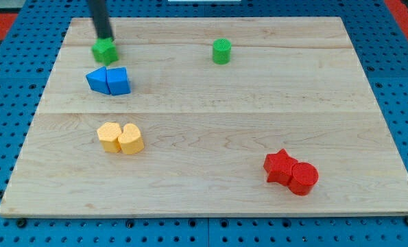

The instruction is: Place the green circle diagonally at the top right side of the blue cube

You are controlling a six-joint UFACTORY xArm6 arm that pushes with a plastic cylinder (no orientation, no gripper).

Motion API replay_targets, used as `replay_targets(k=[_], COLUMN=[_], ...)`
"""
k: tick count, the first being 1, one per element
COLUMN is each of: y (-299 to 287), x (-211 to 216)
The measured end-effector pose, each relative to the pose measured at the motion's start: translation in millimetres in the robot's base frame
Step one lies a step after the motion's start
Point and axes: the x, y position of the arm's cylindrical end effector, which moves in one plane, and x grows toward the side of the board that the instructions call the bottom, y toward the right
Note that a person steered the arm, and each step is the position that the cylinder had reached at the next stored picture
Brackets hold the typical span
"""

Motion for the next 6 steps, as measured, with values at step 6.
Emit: replay_targets(k=[6], y=[382.1], x=[50.1])
